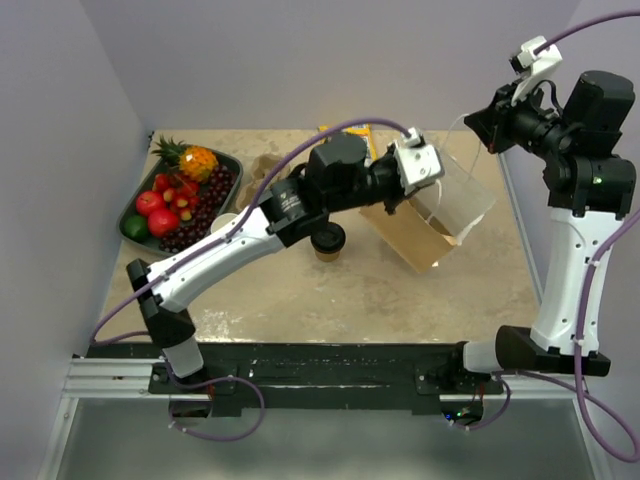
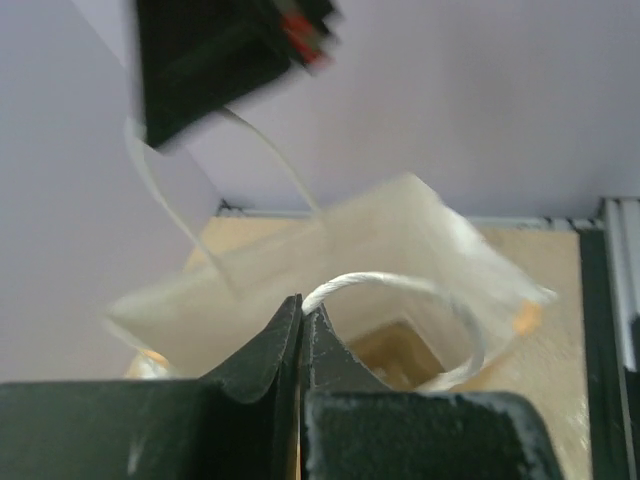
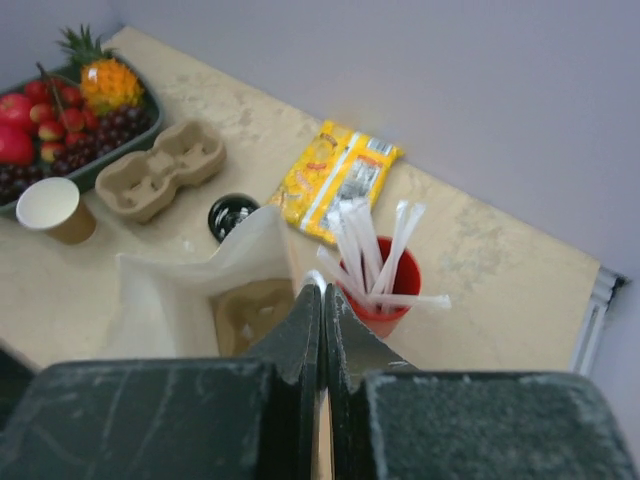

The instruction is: Pack the takeout coffee

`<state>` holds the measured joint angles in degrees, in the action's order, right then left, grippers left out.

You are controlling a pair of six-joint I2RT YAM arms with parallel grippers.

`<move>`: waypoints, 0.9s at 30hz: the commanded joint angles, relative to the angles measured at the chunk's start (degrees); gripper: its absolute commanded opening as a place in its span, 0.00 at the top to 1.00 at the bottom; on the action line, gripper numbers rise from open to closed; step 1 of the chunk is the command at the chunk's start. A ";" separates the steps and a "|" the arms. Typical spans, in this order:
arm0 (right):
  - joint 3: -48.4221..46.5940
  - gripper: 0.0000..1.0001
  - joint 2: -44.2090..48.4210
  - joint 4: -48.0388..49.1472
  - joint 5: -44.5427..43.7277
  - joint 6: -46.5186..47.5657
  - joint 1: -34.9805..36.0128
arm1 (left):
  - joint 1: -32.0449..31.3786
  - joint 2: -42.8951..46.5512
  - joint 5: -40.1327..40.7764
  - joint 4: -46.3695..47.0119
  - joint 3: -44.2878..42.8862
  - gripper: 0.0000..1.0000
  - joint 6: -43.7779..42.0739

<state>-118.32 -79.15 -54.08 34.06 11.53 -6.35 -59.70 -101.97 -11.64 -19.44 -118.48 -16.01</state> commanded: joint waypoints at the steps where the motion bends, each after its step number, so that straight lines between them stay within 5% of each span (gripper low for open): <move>1: 4.71 1.00 4.07 6.39 -0.73 -1.93 0.11 | -1.40 7.50 0.86 6.55 11.60 1.00 1.07; 11: 20.48 1.00 7.52 7.41 -0.58 -1.94 0.20 | -1.12 4.24 -3.48 4.32 12.39 1.00 6.07; 23: 19.62 1.00 7.17 7.68 -2.07 -2.48 0.11 | -0.85 3.10 -4.01 4.68 11.86 1.00 7.57; 24: 19.97 0.98 7.09 7.77 -2.07 -2.48 0.20 | -0.85 3.01 -3.74 4.59 12.21 0.89 7.22; 25: 20.58 0.93 6.91 7.68 -2.16 -2.48 0.11 | -0.85 2.83 -3.57 4.24 12.30 0.67 6.96; 27: 20.76 0.70 6.12 7.59 -2.42 -3.00 0.20 | -0.77 2.66 -2.52 3.80 12.57 0.54 6.61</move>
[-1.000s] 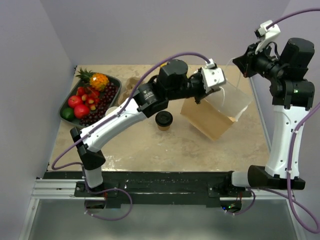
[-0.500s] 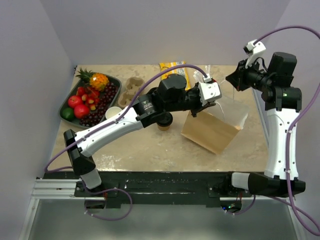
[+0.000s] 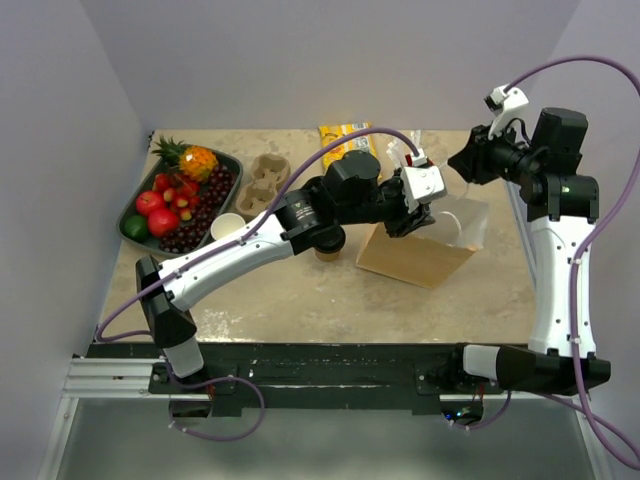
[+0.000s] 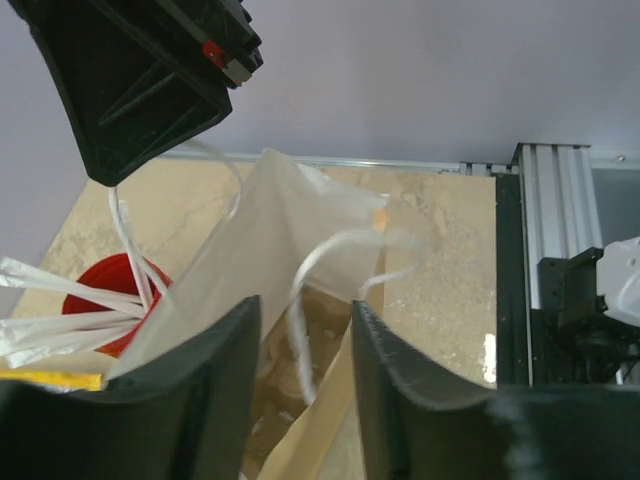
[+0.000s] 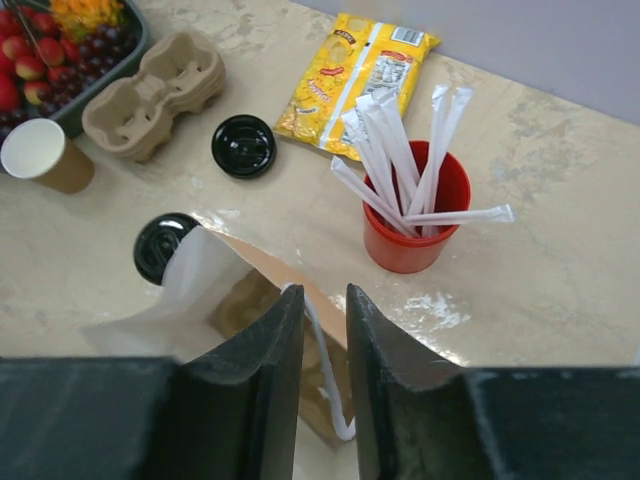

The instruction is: Pack the takeout coffee

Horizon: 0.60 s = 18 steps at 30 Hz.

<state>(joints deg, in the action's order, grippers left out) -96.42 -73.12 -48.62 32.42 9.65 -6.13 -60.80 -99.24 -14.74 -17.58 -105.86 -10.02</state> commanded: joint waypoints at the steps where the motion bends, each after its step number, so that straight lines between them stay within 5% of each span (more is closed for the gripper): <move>1: -1.57 0.61 0.09 2.74 -1.13 -1.65 -0.11 | 0.41 -0.07 0.59 1.42 -0.04 0.46 0.62; 2: -2.10 0.47 -0.18 2.92 -1.31 -2.26 -0.11 | 0.85 0.01 0.33 1.24 -0.04 0.44 0.53; 6: -9.65 0.31 -1.58 1.52 -1.31 -3.32 -0.11 | 2.08 2.37 -0.72 -0.08 -0.75 0.34 -1.57; 10: -14.06 0.26 -1.50 -0.59 -0.52 -2.09 -0.11 | 2.88 6.77 -3.89 -1.49 1.00 0.27 -3.60; 18: -3.08 0.27 0.61 -0.16 -1.76 1.78 -0.20 | 10.16 21.52 3.65 -0.17 11.46 0.21 -3.24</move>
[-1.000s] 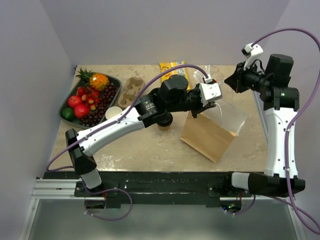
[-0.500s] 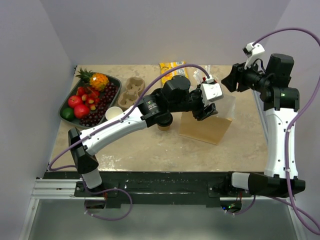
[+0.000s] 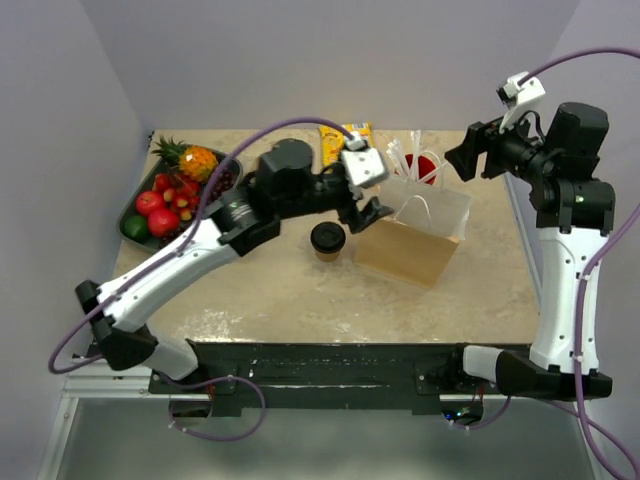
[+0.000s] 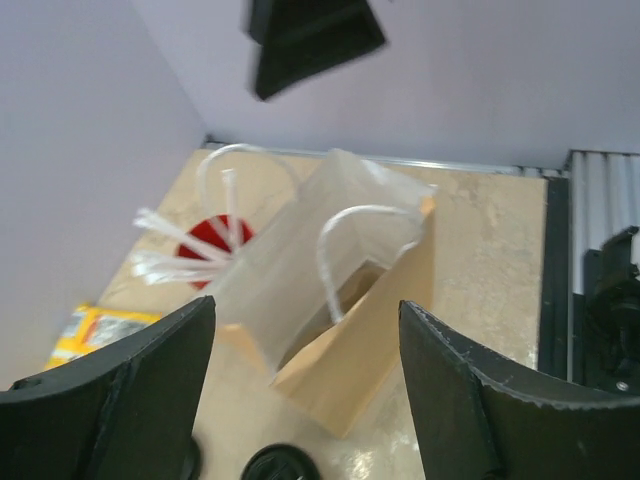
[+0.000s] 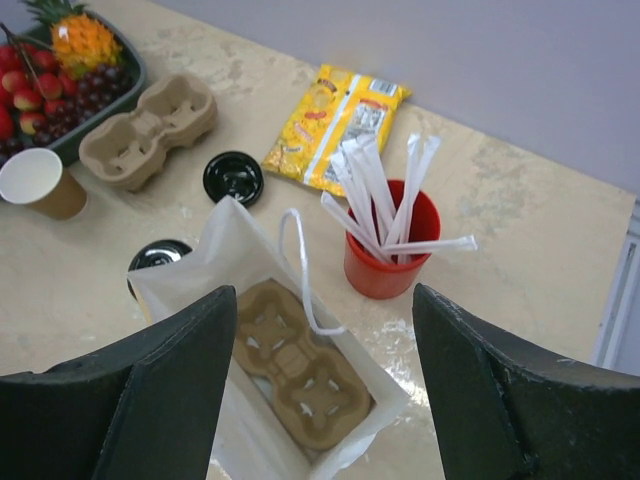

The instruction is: Pack the takeout coffee

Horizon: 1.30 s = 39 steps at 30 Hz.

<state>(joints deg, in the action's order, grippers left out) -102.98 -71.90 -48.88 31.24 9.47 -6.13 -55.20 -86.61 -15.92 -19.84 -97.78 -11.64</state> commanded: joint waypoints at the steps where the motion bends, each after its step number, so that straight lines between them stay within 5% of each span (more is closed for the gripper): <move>1: 4.01 0.27 -1.05 0.36 -0.14 1.78 -0.20 | 7.01 9.87 5.98 1.91 4.69 0.19 -2.07; 5: 3.58 0.27 -3.07 1.60 2.24 0.46 -0.81 | 13.17 9.28 7.42 -4.93 7.87 0.12 -7.32; 12: 2.61 0.25 -9.30 7.99 13.56 -1.47 -5.46 | 22.31 0.14 -15.52 -18.28 9.89 0.09 -27.36; 20: 0.50 0.23 -16.08 22.32 29.99 -8.67 -9.07 | 25.58 -21.10 -23.36 -40.51 -10.30 0.11 -58.91; 26: 3.48 0.16 -16.96 26.56 32.39 -9.74 -9.07 | 24.79 -34.48 -23.90 -54.13 -27.11 0.12 -68.40; 39: 7.09 0.15 -17.05 26.65 31.07 -9.74 -9.16 | 23.82 -36.26 -23.72 -55.49 -23.43 0.12 -72.38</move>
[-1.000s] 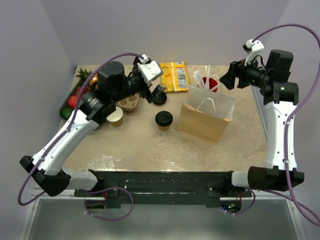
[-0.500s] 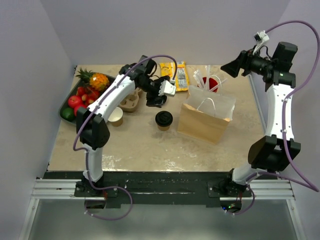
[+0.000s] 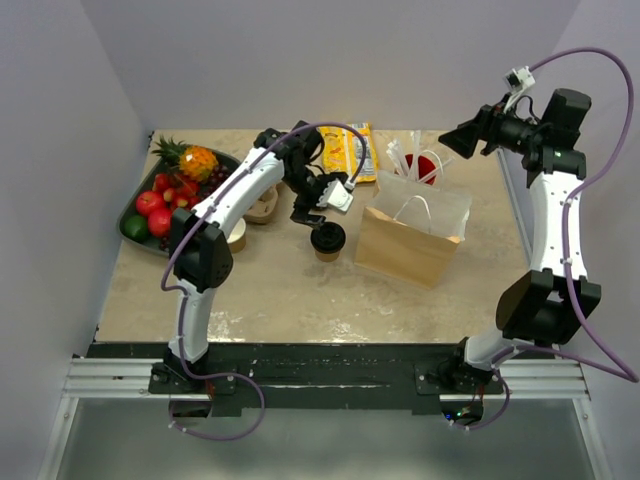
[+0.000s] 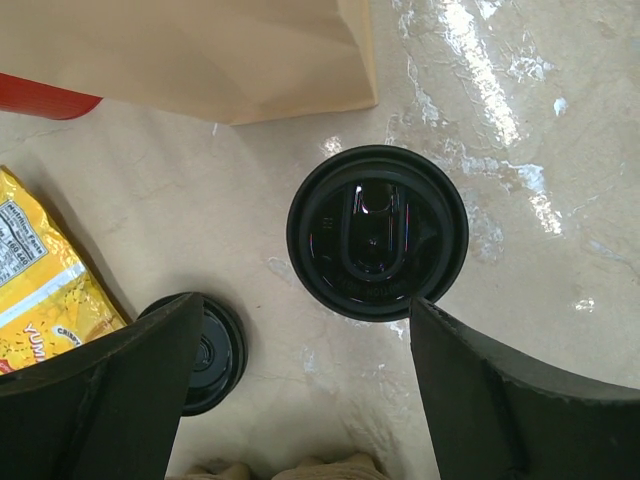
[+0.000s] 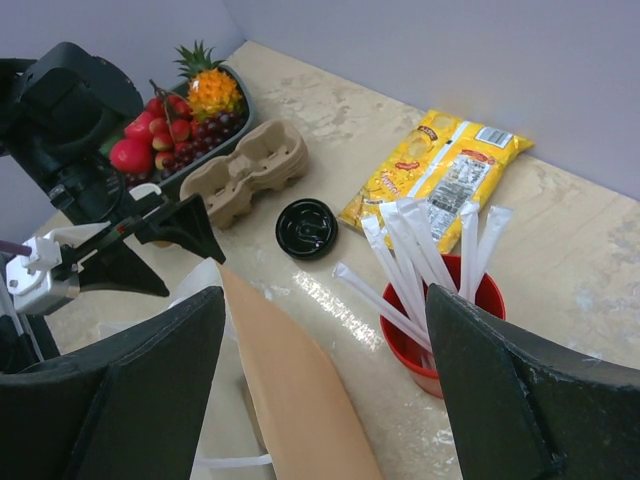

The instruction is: Pack the takeout coffee

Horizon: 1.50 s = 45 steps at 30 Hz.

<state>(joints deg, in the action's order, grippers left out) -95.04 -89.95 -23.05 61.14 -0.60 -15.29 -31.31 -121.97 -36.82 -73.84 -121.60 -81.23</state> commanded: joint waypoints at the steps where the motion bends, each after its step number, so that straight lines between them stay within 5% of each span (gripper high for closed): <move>1: -0.84 0.15 0.92 0.72 1.08 0.34 0.08 | -0.15 -1.07 -2.82 -1.39 0.66 0.12 -2.88; 16: -1.28 0.15 -0.22 -0.24 1.96 0.25 0.08 | -1.21 -1.52 -2.73 0.54 3.65 0.19 -1.30; 36: -0.32 0.15 -1.28 2.30 5.39 -2.03 0.08 | -2.00 3.23 -4.05 5.55 3.48 0.16 1.42; 45: -0.84 0.15 -2.68 4.24 6.62 -3.79 0.00 | -2.61 0.95 -3.88 -1.20 4.00 0.15 -0.85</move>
<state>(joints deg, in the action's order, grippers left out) -95.07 -92.23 -21.28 65.76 -3.09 -15.29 -33.41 -122.13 -38.37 -71.33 -116.38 -80.12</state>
